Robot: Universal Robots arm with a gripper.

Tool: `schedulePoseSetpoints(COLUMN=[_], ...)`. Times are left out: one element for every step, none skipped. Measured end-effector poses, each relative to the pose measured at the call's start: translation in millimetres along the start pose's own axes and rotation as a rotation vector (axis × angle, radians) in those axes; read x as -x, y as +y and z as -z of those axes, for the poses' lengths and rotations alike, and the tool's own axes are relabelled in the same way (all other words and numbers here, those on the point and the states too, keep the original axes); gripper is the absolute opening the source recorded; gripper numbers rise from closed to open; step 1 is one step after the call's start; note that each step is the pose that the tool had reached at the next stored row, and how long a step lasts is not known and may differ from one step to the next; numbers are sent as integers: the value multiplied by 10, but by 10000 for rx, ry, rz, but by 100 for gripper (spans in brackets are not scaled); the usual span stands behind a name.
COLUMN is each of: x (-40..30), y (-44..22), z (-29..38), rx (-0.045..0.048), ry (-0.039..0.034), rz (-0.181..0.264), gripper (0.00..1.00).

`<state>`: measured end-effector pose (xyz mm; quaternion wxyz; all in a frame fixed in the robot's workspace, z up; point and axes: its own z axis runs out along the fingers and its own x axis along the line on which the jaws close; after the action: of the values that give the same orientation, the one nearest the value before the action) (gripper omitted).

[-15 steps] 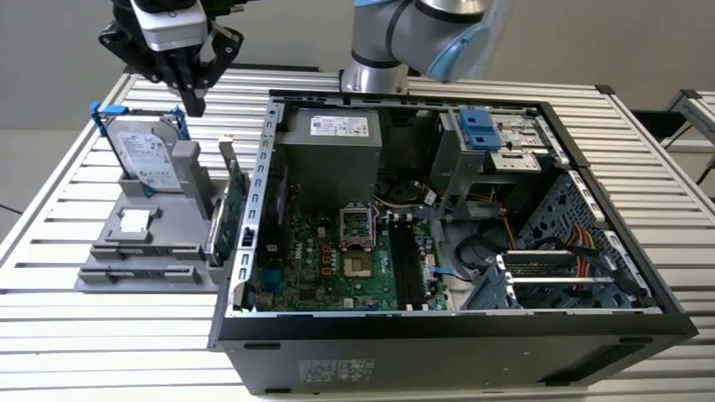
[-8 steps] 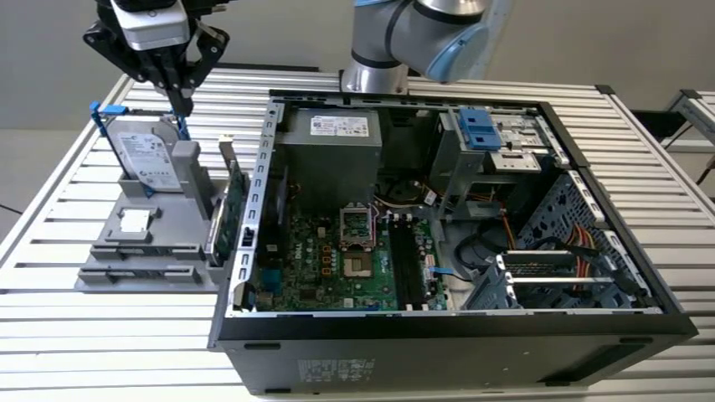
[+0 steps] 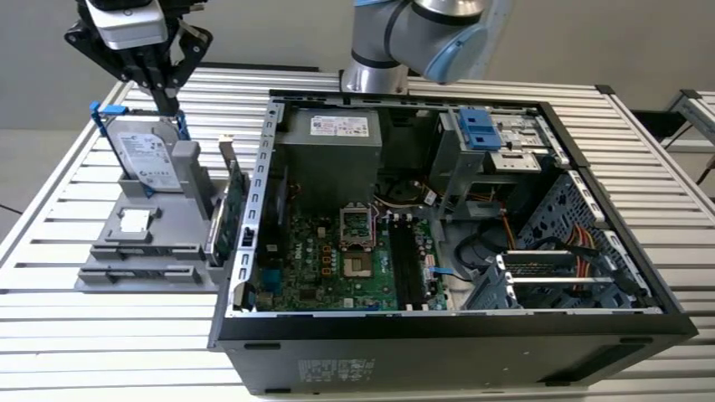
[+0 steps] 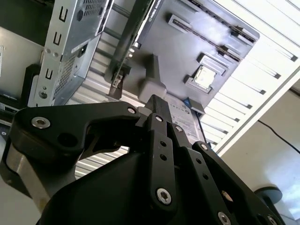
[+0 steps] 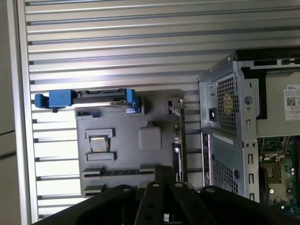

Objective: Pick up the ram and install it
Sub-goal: 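Reach for the ram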

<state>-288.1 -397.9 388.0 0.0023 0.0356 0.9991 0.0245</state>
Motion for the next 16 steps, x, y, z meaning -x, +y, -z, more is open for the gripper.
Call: schedulePoseSetpoints(x=[-17, -36, -55, -72, -90, -107, -126, -143, -160, -178, -195, -213, -230, -247, -265, -282], y=[-1, -2, -4, -5, -6, -8, -9, -10, -12, -13, -14, -15, -16, -17, -19, -20], z=[0, 0, 0, 0, 0, 1, 1, 1, 1, 1, 1, 1, 2, 2, 2, 2], rx=[-1, 0, 0, 0, 0, 0, 0, 0, 0, 0, 0, 0, 0, 0, -1, 0], ry=[0, 0, 0, 0, 0, 0, 0, 0, 0, 1, 0, 0, 1, 0, 1, 0], rz=[-1, -1, -1, -1, 0, 0, 0, 0, 0, 0, 0, 0, -1, 0, 0, 0], gripper=[0, 0, 0, 0, 0, 0, 0, 0, 0, 0, 0, 0, 0, 0, 0, 0])
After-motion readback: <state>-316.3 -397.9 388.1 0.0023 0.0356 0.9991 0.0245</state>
